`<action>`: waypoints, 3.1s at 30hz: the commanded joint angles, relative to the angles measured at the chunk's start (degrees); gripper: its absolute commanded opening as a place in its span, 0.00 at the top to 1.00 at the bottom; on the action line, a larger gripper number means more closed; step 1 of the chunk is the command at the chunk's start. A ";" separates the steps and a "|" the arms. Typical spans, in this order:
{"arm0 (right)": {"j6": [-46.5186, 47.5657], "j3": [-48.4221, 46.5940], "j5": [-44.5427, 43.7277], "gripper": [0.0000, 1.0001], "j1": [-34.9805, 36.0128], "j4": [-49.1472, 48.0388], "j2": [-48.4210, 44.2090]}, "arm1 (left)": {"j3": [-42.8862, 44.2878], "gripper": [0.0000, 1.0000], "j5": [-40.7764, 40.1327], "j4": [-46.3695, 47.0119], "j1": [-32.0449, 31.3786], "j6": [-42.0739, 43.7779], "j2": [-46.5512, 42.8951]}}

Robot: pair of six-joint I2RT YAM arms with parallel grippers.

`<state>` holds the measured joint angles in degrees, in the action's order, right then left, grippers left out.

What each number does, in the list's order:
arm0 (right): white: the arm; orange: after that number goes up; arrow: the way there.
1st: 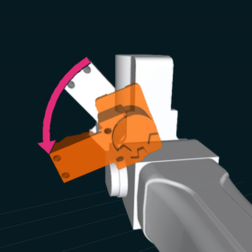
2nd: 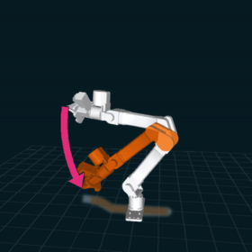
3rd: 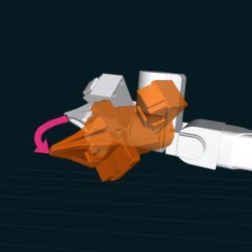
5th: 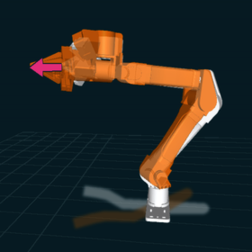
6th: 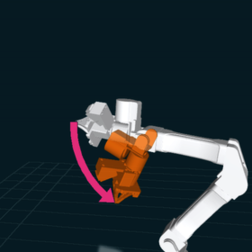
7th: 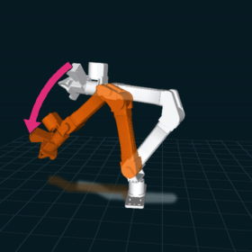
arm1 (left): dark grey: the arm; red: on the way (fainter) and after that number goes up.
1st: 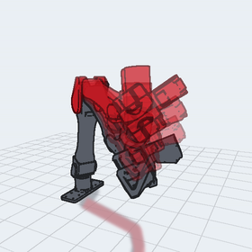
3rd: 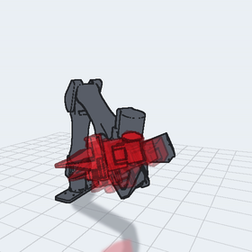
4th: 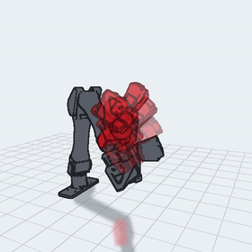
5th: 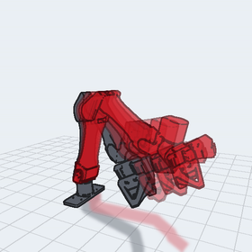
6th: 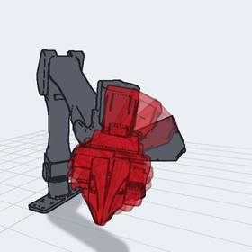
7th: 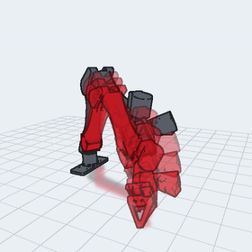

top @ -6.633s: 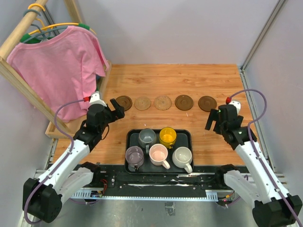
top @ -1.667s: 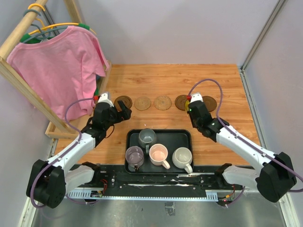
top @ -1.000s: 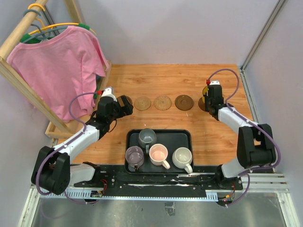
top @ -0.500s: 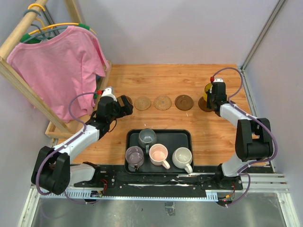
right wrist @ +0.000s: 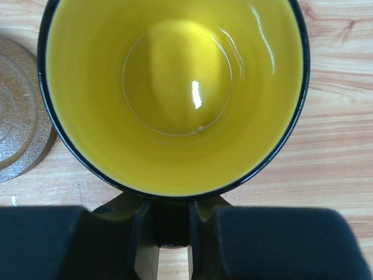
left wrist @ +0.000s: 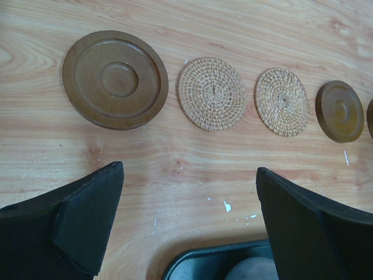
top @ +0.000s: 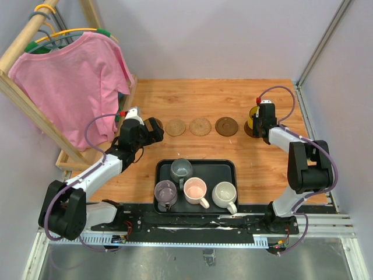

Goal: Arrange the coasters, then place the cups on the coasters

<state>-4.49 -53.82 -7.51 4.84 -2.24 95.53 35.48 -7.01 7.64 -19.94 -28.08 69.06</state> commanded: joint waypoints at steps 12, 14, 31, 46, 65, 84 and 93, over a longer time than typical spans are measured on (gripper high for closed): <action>-1.74 -1.49 -0.29 0.99 -0.42 -1.87 -1.33 | 1.01 0.00 -0.08 1.59 0.27 0.32 0.54; -2.04 -1.25 -0.62 0.99 -0.38 -1.77 -1.40 | 1.02 0.00 0.02 1.58 0.33 0.30 0.51; -2.79 0.60 -1.25 0.99 -0.37 -0.29 -3.94 | 0.61 0.00 0.56 1.63 0.28 -0.05 0.12; -4.40 -0.04 -1.28 0.99 -0.45 1.75 -2.94 | 0.20 0.00 1.14 1.60 0.31 -0.23 0.18; -6.19 -1.99 -0.13 0.60 -0.53 4.79 -1.00 | -0.33 0.00 0.86 1.59 0.31 -0.31 -0.41; -11.33 2.74 3.42 0.18 0.94 12.80 -15.28 | -0.79 0.00 1.07 1.07 0.30 -0.05 -2.63; -14.20 7.47 3.42 0.15 14.35 29.75 -35.06 | -1.40 0.00 2.15 1.37 0.28 -0.04 -3.44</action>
<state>-16.08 -48.66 -4.97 13.85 16.56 66.37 34.96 -5.93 7.68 -19.94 -28.51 66.74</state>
